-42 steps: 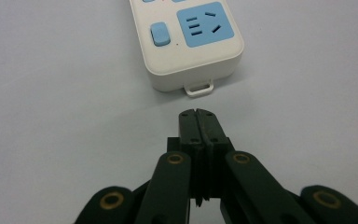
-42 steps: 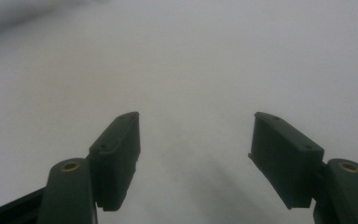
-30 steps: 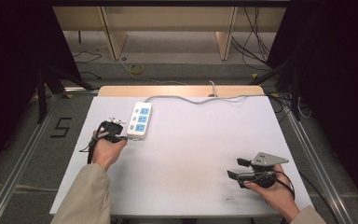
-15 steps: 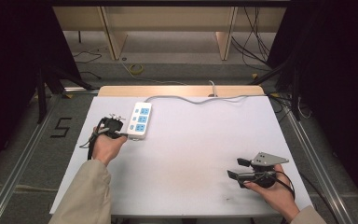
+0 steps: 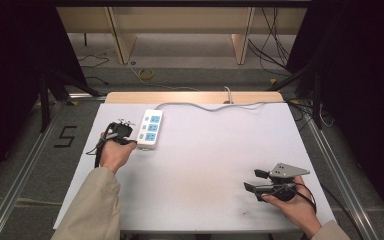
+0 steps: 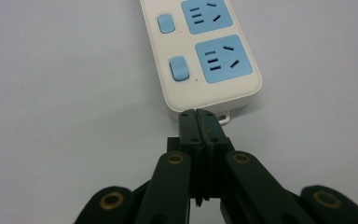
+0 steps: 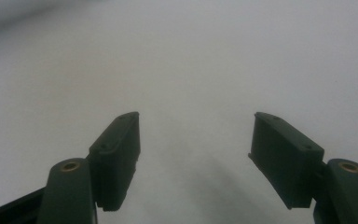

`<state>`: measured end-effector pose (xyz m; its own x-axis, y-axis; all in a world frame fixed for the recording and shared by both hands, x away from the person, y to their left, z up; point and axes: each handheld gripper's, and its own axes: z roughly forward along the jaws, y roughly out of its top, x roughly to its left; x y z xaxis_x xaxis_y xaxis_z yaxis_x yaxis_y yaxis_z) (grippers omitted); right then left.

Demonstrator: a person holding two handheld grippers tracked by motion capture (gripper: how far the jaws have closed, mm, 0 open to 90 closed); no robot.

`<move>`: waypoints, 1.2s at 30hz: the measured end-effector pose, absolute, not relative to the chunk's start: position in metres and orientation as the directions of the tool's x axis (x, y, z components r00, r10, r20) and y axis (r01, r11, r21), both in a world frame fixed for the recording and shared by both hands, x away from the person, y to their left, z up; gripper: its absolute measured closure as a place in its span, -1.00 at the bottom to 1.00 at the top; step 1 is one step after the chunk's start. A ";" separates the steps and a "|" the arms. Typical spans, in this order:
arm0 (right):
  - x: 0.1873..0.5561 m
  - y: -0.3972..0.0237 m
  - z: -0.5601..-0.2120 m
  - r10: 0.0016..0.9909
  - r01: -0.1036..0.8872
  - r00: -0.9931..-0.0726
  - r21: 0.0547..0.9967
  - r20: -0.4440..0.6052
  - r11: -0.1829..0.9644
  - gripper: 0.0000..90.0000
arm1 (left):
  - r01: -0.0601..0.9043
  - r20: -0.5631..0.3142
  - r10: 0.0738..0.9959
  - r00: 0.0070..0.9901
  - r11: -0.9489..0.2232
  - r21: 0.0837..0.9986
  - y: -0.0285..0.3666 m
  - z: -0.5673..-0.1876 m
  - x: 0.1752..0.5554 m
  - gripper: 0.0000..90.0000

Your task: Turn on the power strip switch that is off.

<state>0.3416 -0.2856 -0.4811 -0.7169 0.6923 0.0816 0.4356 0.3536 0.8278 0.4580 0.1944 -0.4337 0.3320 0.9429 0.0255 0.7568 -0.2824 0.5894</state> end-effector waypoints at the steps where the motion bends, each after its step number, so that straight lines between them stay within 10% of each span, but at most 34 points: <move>1: 0.342 -0.286 -0.481 0.693 0.436 -0.716 0.828 0.082 0.353 -0.25 | 0.756 0.022 0.944 0.329 -0.277 0.592 0.194 -0.434 0.459 1.00; 36: 0.342 -0.286 -0.481 0.689 0.431 -0.720 0.830 0.080 0.354 -0.25 | 0.766 0.037 0.946 0.322 -0.284 0.577 0.191 -0.428 0.477 1.00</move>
<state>0.3419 -0.2860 -0.4807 -0.7202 0.6891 0.0803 0.4311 0.3539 0.8300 0.4767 0.1915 -0.4279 0.3221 0.9460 0.0374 0.7661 -0.2837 0.5767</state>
